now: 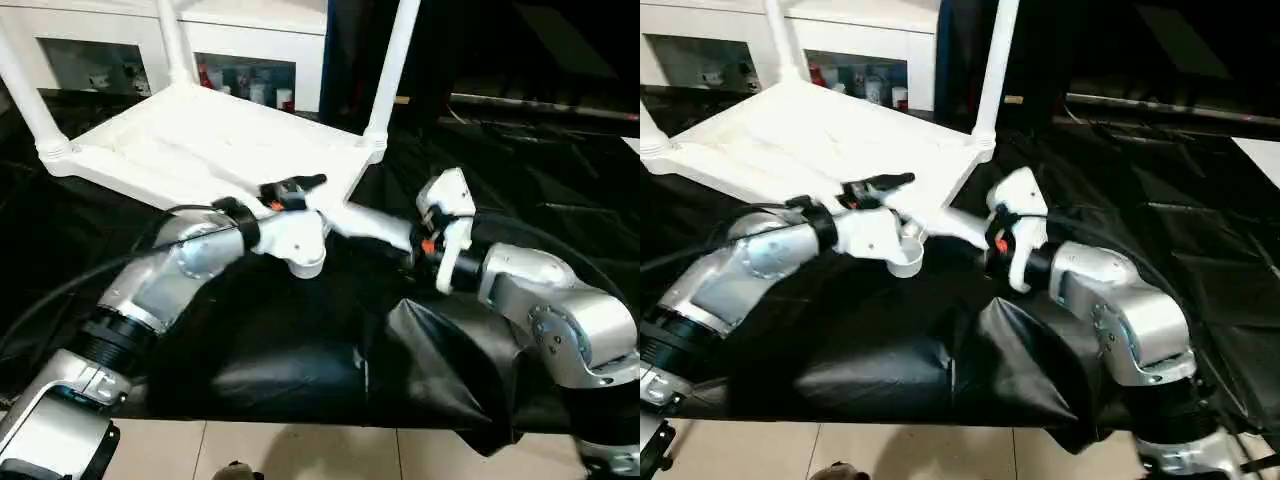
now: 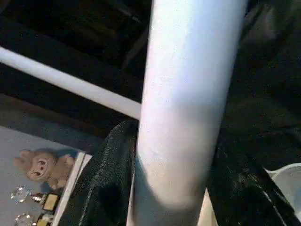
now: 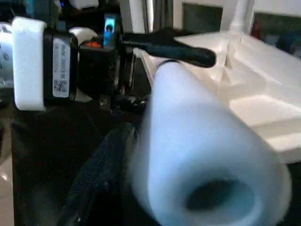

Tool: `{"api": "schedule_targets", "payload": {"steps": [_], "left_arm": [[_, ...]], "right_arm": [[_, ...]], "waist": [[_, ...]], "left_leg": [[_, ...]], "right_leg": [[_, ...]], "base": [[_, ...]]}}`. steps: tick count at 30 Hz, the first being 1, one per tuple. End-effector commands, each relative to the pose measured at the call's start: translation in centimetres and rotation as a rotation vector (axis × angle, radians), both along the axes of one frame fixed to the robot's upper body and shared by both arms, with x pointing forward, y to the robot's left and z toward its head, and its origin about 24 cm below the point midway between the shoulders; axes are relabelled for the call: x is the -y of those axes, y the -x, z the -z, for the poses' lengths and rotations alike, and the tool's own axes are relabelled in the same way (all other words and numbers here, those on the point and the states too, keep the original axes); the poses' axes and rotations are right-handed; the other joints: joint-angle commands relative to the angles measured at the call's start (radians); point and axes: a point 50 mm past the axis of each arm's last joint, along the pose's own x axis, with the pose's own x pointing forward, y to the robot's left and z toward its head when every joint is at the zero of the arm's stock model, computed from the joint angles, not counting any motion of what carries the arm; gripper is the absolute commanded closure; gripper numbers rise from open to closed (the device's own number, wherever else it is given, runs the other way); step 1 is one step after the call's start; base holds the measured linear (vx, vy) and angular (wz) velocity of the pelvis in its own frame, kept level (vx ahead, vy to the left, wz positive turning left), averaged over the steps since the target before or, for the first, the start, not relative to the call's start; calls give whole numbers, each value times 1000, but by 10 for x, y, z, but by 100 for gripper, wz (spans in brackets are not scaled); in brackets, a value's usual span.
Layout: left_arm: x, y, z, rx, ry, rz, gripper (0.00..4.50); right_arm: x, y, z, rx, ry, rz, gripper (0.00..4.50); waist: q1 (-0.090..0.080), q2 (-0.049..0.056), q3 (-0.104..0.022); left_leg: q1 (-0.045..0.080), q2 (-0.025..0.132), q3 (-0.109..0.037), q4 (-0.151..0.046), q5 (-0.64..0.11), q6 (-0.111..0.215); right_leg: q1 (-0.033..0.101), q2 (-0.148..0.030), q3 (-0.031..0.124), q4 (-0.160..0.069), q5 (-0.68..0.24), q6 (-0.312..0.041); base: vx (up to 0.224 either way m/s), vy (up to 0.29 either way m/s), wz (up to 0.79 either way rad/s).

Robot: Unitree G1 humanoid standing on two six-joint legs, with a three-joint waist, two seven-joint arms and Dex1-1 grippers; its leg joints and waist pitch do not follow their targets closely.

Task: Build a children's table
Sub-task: Pick table leg

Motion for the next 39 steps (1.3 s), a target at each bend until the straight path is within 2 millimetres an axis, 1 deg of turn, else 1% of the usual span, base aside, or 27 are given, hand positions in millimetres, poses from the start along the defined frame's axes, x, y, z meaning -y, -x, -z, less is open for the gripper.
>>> {"api": "schedule_targets", "payload": {"steps": [1, 3, 4, 7, 9, 11, 12, 15, 17, 19, 20, 21, 22, 23, 24, 25, 26, 27, 28, 29, 30, 32, 33, 34, 36, 37, 39], "left_arm": [[0, 0, -8, 24, 15, 5, 252], [-1, -1, -10, 32, 13, 3, 262], [-2, -1, -12, 33, 16, 0, 280], [-4, -3, -15, 42, 33, -7, 285], [-6, -5, -21, 66, 55, -21, 287], [-7, -5, -22, 71, 65, -26, 289], [-10, -7, -25, 77, 90, -39, 289], [-17, -9, -31, 60, 178, -67, 289], [-27, -13, -43, 49, 308, -123, 289], [-29, -14, -46, 46, 340, -134, 289], [-33, -16, -54, 24, 420, -148, 289], [-33, -16, -54, 24, 420, -148, 289], [-37, -18, -61, 4, 492, -161, 289], [-40, -19, -70, -44, 606, -167, 289], [-41, -20, -78, -100, 714, -162, 289], [-41, -20, -78, -100, 714, -162, 289], [-38, -19, -92, -278, 913, -94, 289], [-38, -19, -92, -278, 913, -94, 289], [-38, -18, -94, -306, 944, -81, 289], [-37, -18, -105, -360, 1031, -47, 289], [-37, -18, -105, -363, 1034, -46, 289], [-36, -16, -114, -443, 1130, -7, 289], [-36, -16, -115, -453, 1142, -2, 289], [-36, -15, -118, -485, 1186, 18, 289], [-37, -14, -124, -544, 1273, 43, 289], [-39, -14, -126, -594, 1329, 54, 289], [-39, -14, -129, -667, 1400, 69, 289]], "right_arm": [[7, -5, -20, 105, -51, 43, 209], [12, -9, -29, 142, -99, 90, 199], [15, -12, -38, 166, -165, 110, 195], [19, -13, -57, 204, -311, 129, 193], [25, -15, -69, 238, -419, 174, 193], [28, -16, -73, 249, -458, 196, 193], [32, -17, -77, 258, -512, 223, 193], [38, -19, -80, 260, -561, 254, 193], [41, -20, -78, 252, -562, 284, 193], [42, -21, -78, 251, -564, 293, 193], [45, -23, -77, 245, -567, 330, 193], [45, -23, -77, 245, -567, 330, 193], [46, -25, -76, 239, -570, 349, 193], [45, -28, -70, 222, -507, 369, 193], [43, -31, -63, 205, -428, 378, 193], [43, -31, -63, 205, -428, 378, 193], [33, -34, -39, 163, -223, 371, 193], [33, -34, -39, 163, -223, 371, 193], [31, -34, -35, 152, -201, 365, 193], [25, -32, -27, 121, -174, 330, 193], [25, -32, -27, 119, -174, 328, 193], [20, -29, -22, 87, -155, 273, 193], [19, -29, -22, 84, -153, 267, 193], [18, -27, -20, 74, -148, 245, 193], [16, -25, -18, 50, -146, 196, 193], [14, -22, -18, 35, -159, 157, 193], [11, -17, -18, -4, -178, 73, 193]], "waist": [[1, 11, -70], [2, 10, -70], [1, 11, -70], [0, 13, -70], [-1, 16, -72], [-1, 15, -73], [1, 17, -73], [-1, 16, -72], [-1, 14, -71], [-1, 14, -71], [0, 10, -71], [0, 10, -71], [2, 10, -70], [3, 11, -70], [3, 9, -69], [3, 9, -68], [5, 4, -67], [6, 5, -65], [5, 4, -64], [6, 0, -65], [8, 1, -65], [8, -2, -66], [7, -6, -65], [8, -4, -65], [8, -5, -65], [9, -9, -65], [9, -10, -64]], "left_leg": [[31, 71, -28, -75, -107, -24], [33, 70, -26, -75, -113, -29], [33, 69, -26, -75, -112, -29], [34, 69, -26, -76, -114, -31], [34, 69, -26, -76, -101, -33], [34, 68, -25, -75, -95, -35], [35, 67, -25, -76, -90, -36], [34, 66, -24, -76, -105, -44], [33, 64, -22, -77, -108, -48], [33, 63, -22, -76, -106, -48], [32, 63, -22, -76, -105, -47], [32, 63, -22, -76, -105, -47], [34, 62, -20, -75, -116, -51], [35, 62, -20, -75, -118, -51], [32, 60, -19, -75, -109, -56], [32, 60, -20, -74, -105, -59], [31, 58, -18, -73, -103, -69], [32, 57, -17, -73, -108, -72], [27, 57, -17, -73, -121, -62], [27, 58, -18, -72, -122, -52], [27, 57, -18, -71, -120, -48], [24, 60, -20, -71, -100, -29], [25, 60, -19, -71, -98, -28], [24, 60, -19, -70, -93, -24], [24, 60, -19, -69, -92, -22], [24, 60, -19, -67, -89, -17], [24, 59, -19, -67, -86, -12]], "right_leg": [[36, -91, 48, -52, 62, -229], [34, -92, 48, -52, 51, -224], [34, -91, 49, -52, 51, -224], [34, -90, 48, -52, 46, -221], [33, -88, 47, -49, 70, -221], [33, -88, 46, -48, 81, -221], [33, -88, 46, -48, 84, -220], [33, -87, 46, -49, 64, -217], [33, -87, 46, -49, 56, -220], [33, -87, 46, -50, 51, -222], [34, -89, 46, -51, 37, -223], [34, -89, 46, -51, 37, -223], [30, -88, 47, -53, 9, -226], [30, -89, 47, -54, 5, -226], [31, -87, 46, -51, 6, -230], [32, -87, 45, -51, 5, -234], [32, -87, 44, -49, -10, -241], [31, -88, 44, -51, -22, -242], [33, -90, 47, -57, -39, -239], [35, -91, 47, -57, -46, -236], [35, -91, 47, -58, -48, -237], [38, -89, 47, -57, -35, -230], [37, -87, 47, -55, -29, -232], [38, -87, 47, -55, -24, -235], [40, -87, 46, -55, -21, -241], [41, -87, 46, -55, -14, -244], [42, -86, 46, -55, -3, -249]], "base": [[0, 0, 0], [0, 0, 0], [0, 0, 0], [0, 0, 0], [0, 0, 0], [0, 0, 0], [0, 0, 0], [0, 0, 0], [0, 0, 0], [0, 0, 0], [0, 0, 0], [0, 0, 0], [0, 0, 0], [0, 0, 0], [0, 0, 0], [0, 0, 0], [0, 0, 0], [0, 0, 0], [0, 0, 0], [0, 0, 0], [0, 0, 0], [0, 0, 0], [0, 0, 0], [0, 0, 0], [0, 0, 0], [0, 0, 0], [0, 0, 0]]}}
